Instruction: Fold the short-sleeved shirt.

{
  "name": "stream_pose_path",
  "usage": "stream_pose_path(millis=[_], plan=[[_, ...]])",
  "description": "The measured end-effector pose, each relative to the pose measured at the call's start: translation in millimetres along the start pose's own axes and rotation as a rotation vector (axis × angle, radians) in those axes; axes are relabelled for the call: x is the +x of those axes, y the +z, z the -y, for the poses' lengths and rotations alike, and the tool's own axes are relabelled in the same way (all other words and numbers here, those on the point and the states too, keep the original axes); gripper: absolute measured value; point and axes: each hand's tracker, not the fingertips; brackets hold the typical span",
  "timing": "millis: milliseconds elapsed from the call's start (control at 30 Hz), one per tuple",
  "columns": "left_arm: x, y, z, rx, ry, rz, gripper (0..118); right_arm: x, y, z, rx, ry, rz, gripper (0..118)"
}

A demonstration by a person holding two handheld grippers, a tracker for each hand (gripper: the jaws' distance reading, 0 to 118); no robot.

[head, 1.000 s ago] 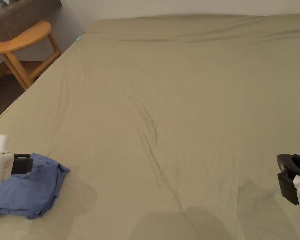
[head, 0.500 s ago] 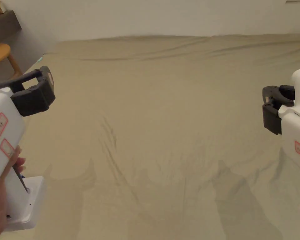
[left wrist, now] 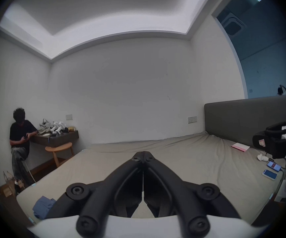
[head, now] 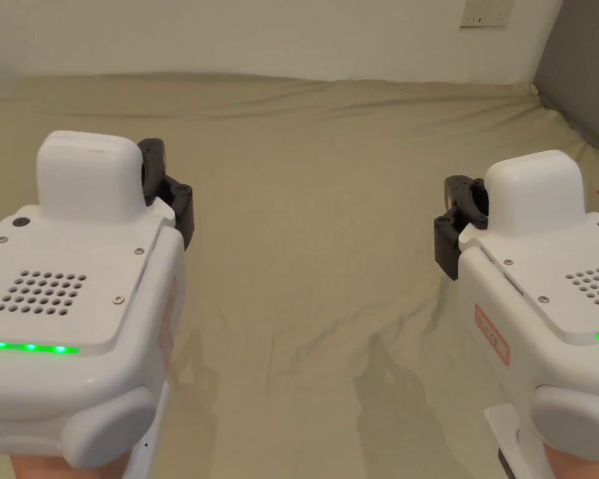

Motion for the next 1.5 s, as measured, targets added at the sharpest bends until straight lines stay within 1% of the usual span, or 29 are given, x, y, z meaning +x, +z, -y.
stream_pose_path(millis=[100, 300, 600, 733, 1033, 1333, 1500], plan=[[12.8, 6.2, 1.2, 0.019, -0.065, -0.019, 0, -3.4, 5.4, 4.3, 0.017, 0.0, 0.017, 1], [24.1, 12.5, 9.4, 0.026, -0.126, -0.005, 0, -9.0, 8.9, 8.3, 0.025, 0.008, 0.023, 1], [24.9, 15.4, 13.2, 0.021, -0.1, -0.034, 0, -9.6, 12.7, 6.7, 0.045, 0.003, 0.026, 1], [24.8, 15.7, 13.9, 0.034, -0.11, -0.062, 0, -9.3, 12.5, 7.5, 0.052, -0.014, 0.032, 1], [25.6, 17.0, 13.8, 0.028, -0.095, -0.048, 0, -10.1, 12.2, 10.3, 0.044, -0.015, 0.024, 1], [28.0, 16.4, 13.7, 0.032, -0.108, -0.073, 0, -8.6, 13.0, 6.8, 0.06, -0.031, 0.027, 1], [30.8, 18.4, 14.7, 0.035, -0.126, -0.067, 0, -11.7, 13.3, 6.1, 0.062, -0.023, 0.025, 1]])
